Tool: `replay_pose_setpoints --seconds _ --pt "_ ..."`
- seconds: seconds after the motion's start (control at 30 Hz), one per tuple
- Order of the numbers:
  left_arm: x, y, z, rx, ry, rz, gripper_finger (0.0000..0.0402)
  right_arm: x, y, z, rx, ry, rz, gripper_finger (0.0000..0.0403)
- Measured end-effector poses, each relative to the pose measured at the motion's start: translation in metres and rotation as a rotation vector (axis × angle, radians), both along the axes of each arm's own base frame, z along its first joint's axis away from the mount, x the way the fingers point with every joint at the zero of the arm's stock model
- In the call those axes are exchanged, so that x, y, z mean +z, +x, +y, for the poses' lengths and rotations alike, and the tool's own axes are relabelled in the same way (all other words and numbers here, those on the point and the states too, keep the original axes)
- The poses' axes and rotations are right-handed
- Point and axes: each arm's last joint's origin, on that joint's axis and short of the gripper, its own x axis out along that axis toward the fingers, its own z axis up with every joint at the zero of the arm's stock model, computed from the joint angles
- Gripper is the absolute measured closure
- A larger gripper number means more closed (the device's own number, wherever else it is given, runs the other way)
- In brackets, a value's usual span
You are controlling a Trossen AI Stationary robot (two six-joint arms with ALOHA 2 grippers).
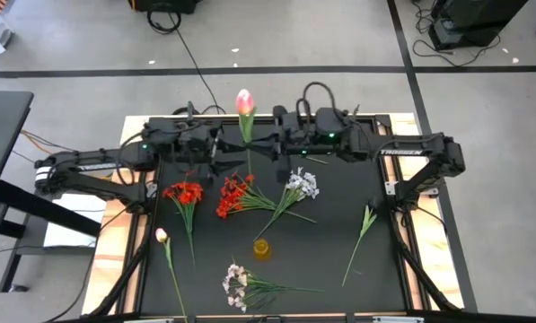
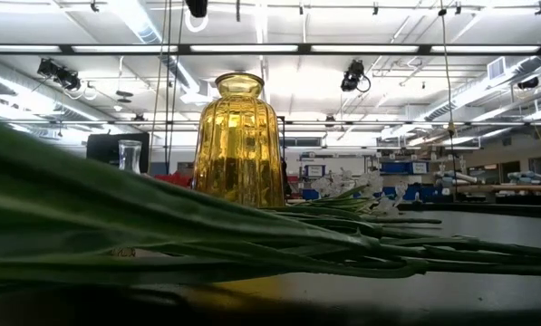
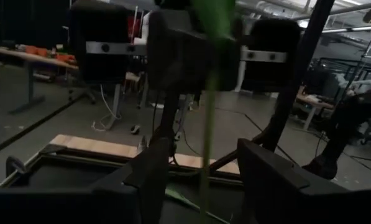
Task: Sort flowers into vase by color
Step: Put the top pink flower into the yellow vase
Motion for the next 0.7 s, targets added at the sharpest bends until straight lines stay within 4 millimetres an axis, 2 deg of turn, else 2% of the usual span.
replay_pose_setpoints --seconds 0.13,0.23,0.37,0.57,0.7 --pt "-0.007 0.011 0.002 0.000 -0.004 0.018 0.0222 -0.004 0.011 0.000 0.041 -0.005 0.046 0.0378" --pt "-0.010 0.016 0.003 0.000 -0.001 0.021 0.0243 0.000 0.011 0.000 0.036 -0.007 0.037 0.0378" --pt "-0.011 0.018 0.003 0.003 0.032 0.018 0.0286 0.005 0.005 -0.003 0.026 -0.008 0.024 0.0378" --pt "-0.011 0.018 0.003 -0.004 0.056 0.014 0.0376 0.004 0.004 -0.005 0.021 -0.006 0.040 0.0376" --pt "-0.011 0.018 0.002 -0.021 0.058 0.017 0.0390 0.004 0.004 -0.006 -0.015 -0.003 0.053 0.0358"
